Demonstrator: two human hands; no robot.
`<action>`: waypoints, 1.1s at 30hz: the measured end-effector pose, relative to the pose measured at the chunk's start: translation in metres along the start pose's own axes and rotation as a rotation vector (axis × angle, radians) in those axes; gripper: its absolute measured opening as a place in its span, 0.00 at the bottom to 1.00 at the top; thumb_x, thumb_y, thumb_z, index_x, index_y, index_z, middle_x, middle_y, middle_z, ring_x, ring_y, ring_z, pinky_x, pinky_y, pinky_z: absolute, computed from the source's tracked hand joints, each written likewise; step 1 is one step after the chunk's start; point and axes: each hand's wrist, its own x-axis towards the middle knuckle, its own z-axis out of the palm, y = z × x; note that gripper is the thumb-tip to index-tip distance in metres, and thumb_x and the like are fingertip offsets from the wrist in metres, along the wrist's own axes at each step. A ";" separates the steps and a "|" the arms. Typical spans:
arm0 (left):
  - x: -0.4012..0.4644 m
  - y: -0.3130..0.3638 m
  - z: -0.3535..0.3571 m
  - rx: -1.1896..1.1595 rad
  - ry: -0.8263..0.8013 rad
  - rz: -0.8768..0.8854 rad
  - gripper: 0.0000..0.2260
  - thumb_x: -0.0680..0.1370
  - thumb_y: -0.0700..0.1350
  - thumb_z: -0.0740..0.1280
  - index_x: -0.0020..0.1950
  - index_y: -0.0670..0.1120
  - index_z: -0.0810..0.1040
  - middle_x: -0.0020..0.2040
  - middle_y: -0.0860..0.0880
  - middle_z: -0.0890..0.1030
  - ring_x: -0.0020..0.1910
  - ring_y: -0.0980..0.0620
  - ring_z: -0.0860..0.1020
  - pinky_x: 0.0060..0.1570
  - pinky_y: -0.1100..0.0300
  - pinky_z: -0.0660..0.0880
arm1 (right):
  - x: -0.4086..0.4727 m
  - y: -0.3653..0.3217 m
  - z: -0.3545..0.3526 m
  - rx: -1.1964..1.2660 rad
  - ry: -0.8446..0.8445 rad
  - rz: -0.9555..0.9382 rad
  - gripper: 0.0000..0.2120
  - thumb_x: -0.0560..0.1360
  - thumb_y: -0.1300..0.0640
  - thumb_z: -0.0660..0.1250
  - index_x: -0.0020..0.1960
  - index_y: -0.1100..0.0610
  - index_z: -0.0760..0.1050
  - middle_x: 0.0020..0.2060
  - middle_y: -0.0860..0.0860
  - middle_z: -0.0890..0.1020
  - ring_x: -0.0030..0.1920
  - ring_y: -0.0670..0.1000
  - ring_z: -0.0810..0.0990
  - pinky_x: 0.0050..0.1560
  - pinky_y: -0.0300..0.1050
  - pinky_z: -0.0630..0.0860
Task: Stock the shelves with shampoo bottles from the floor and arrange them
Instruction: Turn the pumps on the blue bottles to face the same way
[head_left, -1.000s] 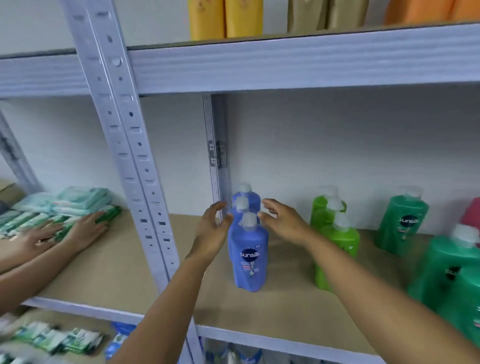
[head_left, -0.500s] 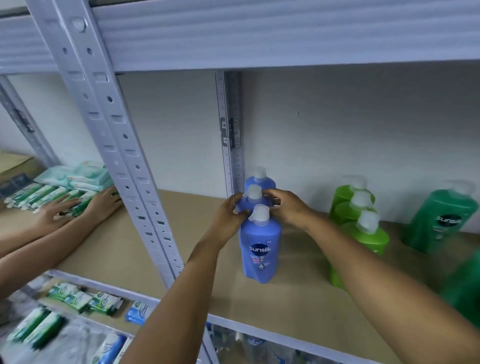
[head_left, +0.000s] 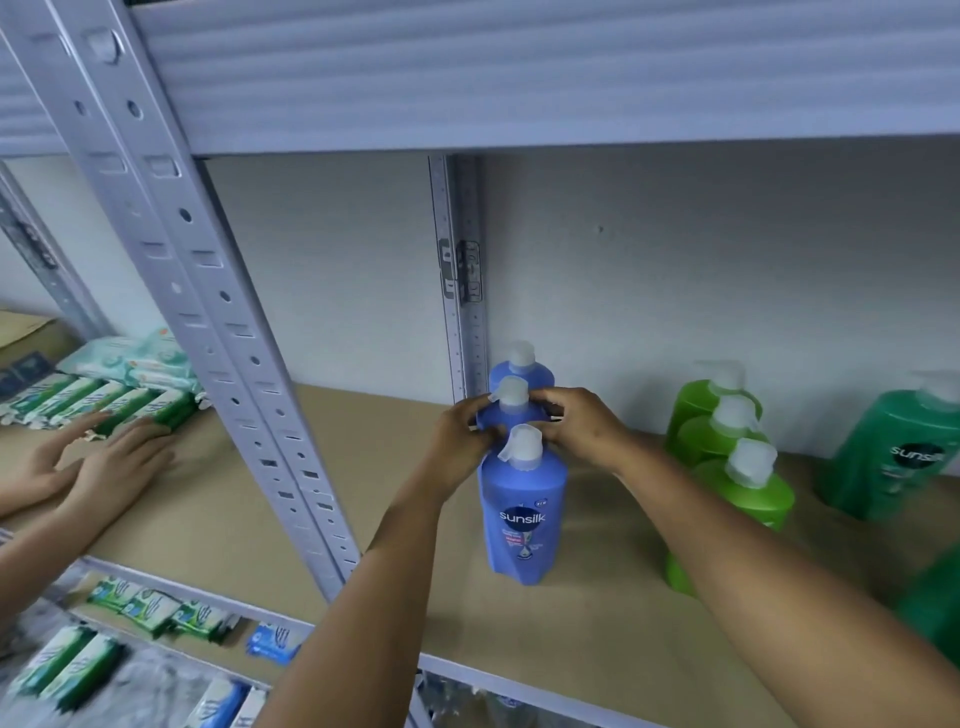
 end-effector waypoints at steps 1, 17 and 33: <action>0.001 -0.001 0.000 -0.009 -0.005 -0.001 0.19 0.73 0.31 0.65 0.59 0.48 0.78 0.48 0.51 0.81 0.40 0.59 0.75 0.42 0.68 0.72 | 0.000 0.001 0.000 0.003 0.002 -0.003 0.18 0.72 0.54 0.72 0.61 0.48 0.77 0.54 0.46 0.81 0.55 0.47 0.79 0.59 0.45 0.74; 0.015 -0.007 0.005 -0.014 0.013 0.025 0.16 0.73 0.31 0.65 0.56 0.47 0.79 0.43 0.52 0.81 0.36 0.60 0.76 0.39 0.69 0.72 | 0.005 -0.002 -0.002 -0.046 0.054 -0.022 0.19 0.73 0.60 0.70 0.63 0.51 0.75 0.57 0.49 0.79 0.57 0.51 0.78 0.59 0.46 0.75; 0.019 -0.013 0.007 0.008 0.023 0.058 0.18 0.73 0.30 0.65 0.60 0.44 0.79 0.48 0.51 0.81 0.40 0.62 0.77 0.41 0.69 0.72 | 0.000 -0.012 0.000 -0.114 0.094 -0.070 0.19 0.74 0.60 0.69 0.64 0.53 0.75 0.53 0.48 0.72 0.55 0.52 0.74 0.57 0.44 0.73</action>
